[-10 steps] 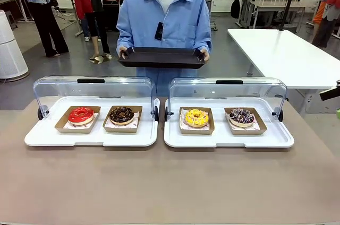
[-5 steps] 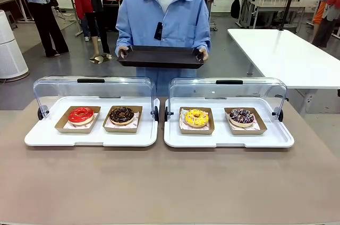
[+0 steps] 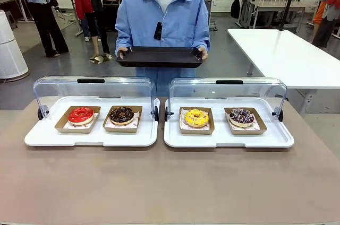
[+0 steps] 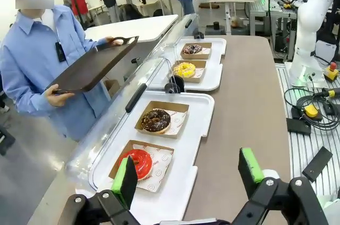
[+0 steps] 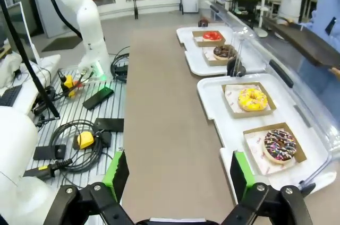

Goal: Provide the desired donut to the person.
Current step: Pick up and lift the Paper togo box containing the Donut pointed at by the person.

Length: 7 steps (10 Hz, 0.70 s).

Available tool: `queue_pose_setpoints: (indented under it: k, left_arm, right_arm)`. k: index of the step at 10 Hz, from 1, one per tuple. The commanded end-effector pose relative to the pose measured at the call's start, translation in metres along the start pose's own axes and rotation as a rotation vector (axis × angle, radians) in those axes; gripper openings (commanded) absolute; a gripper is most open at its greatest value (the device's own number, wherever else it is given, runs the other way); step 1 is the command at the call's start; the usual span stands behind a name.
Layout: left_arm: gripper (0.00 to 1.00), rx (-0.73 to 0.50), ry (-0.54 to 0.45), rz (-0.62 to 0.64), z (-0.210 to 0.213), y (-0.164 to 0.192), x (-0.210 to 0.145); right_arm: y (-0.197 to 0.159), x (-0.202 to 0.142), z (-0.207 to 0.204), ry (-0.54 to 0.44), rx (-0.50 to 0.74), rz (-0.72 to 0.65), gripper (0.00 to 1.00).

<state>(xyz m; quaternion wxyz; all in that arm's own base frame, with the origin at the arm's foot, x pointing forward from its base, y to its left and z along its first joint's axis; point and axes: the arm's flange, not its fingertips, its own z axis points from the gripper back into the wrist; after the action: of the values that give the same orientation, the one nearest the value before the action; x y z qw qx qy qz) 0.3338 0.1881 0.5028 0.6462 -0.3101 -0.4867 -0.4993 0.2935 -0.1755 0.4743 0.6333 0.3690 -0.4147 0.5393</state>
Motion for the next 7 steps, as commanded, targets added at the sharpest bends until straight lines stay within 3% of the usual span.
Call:
queue_pose_setpoints:
  k: [1, 7]
  left_arm:
    - [1.0, -0.001, -0.006, -0.001, -0.0007, 0.0005, -0.0008]
    - [1.0, -0.001, -0.006, -0.001, -0.0007, 0.0005, -0.0008]
  right_arm:
    - [-0.0006, -0.0048, 0.0031, -0.021, -0.006, -0.02, 1.0]
    - [-0.0006, -0.0048, 0.0031, -0.021, -0.006, -0.02, 1.0]
